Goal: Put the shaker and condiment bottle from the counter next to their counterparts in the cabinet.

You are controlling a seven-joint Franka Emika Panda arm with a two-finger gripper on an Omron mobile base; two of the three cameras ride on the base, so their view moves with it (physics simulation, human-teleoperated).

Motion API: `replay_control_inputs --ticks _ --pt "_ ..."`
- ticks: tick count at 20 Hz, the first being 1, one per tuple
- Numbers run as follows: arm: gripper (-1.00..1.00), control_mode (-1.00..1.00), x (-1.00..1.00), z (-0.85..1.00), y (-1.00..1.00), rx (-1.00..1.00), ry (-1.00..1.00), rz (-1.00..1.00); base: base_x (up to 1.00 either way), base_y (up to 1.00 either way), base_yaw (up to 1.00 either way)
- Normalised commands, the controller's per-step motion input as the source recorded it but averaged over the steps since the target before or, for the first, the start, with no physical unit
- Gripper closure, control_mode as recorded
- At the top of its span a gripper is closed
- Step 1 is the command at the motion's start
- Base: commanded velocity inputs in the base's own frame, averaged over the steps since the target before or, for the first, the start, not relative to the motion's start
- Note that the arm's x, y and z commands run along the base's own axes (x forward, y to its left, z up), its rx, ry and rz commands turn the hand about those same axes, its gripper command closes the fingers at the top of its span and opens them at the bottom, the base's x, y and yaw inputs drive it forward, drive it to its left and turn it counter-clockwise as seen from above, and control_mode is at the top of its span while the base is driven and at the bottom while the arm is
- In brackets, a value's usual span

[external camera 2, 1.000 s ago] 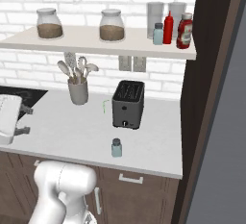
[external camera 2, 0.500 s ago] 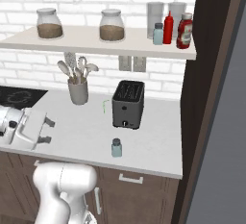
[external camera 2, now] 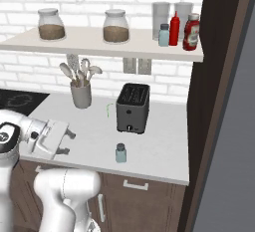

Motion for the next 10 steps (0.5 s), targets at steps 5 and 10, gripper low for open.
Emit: replay_control_inputs --ticks 5,10 --pt "-1.0 -1.0 0.38 0.0 -0.33 -0.02 0.15 0.01 0.0 0.0 0.0" --pt "-1.0 -1.0 0.02 -0.46 -0.01 0.03 -0.02 -0.02 0.0 0.0 0.0"
